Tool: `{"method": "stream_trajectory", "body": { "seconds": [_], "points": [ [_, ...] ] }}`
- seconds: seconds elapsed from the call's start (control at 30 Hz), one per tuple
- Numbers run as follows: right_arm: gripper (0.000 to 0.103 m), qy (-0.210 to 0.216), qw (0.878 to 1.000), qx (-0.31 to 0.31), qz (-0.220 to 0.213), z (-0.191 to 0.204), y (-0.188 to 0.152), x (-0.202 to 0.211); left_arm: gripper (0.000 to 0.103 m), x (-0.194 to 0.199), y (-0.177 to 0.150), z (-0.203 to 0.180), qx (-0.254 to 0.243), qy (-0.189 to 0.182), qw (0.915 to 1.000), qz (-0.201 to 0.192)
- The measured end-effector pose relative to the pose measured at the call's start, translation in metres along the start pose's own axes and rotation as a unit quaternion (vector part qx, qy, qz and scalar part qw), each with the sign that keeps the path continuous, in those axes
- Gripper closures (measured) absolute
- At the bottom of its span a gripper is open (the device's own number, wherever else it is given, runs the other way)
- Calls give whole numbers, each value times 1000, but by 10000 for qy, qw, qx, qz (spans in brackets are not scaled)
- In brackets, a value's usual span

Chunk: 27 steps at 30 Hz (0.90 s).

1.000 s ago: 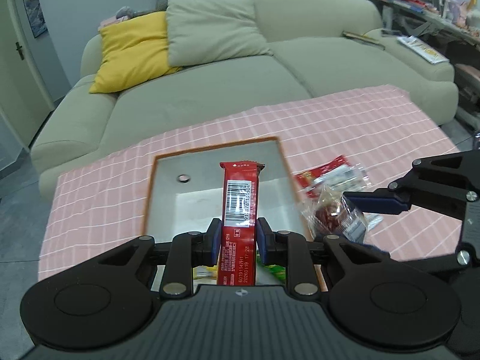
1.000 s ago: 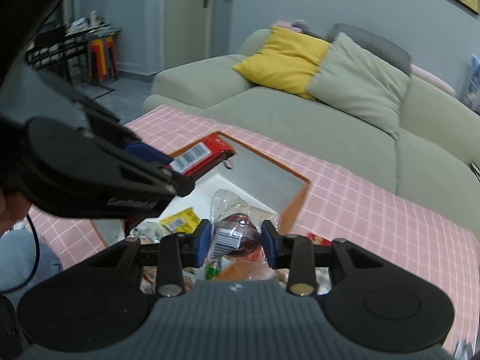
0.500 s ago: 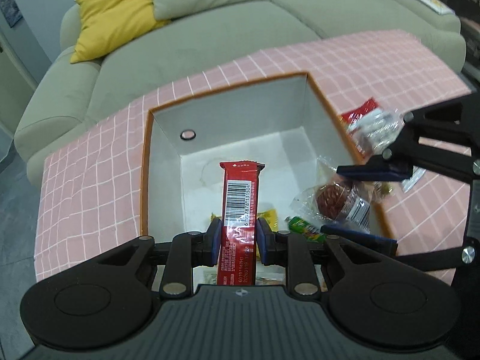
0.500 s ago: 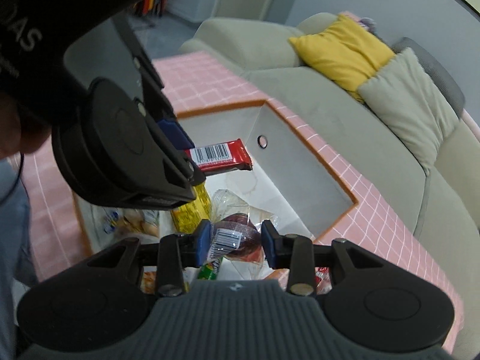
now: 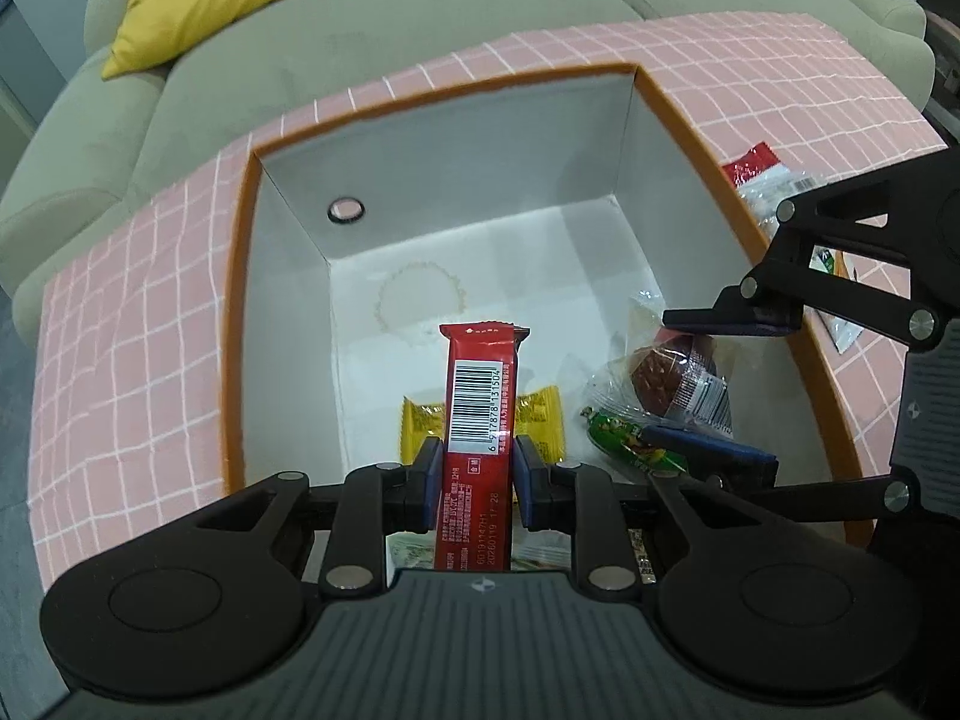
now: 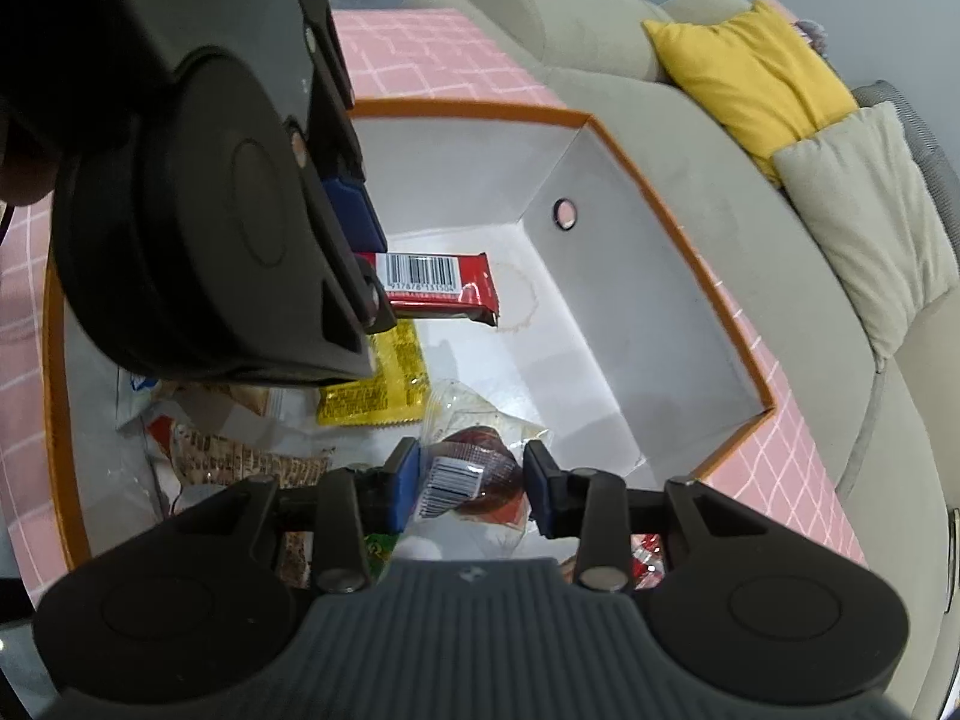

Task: Organize snacks
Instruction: 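Carry both snacks over the box and open both tools to drop them, then lift both tools out of the box and move back over the remaining snacks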

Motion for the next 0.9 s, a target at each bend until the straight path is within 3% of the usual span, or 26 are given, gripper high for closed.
{"method": "stream_trajectory", "body": {
  "seconds": [0.23,0.43,0.67,0.9],
  "points": [
    [67,205,9997,7,161,-4,1,-12,83,-9,-1,3,65,-60,9997,207],
    [61,379,9987,-56,328,-12,4,-20,82,-4,-2,4,96,-59,9997,199],
    [47,263,9989,-259,288,-14,-2,-3,71,15,-4,3,181,-41,9998,-5],
    [46,103,9983,-570,46,-22,-6,29,68,45,-9,-1,312,9,9988,-374]
  ]
}}
Point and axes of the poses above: each gripper's, at about its wrist camera, not at the fingertips, and x roughly against the way its jaws point, z to its left, y to its top, the point moved 2 cm from there along -x, roughly the way its jaws point, and after that the axes turned 10 degrees about x, right-handed, at the moved point
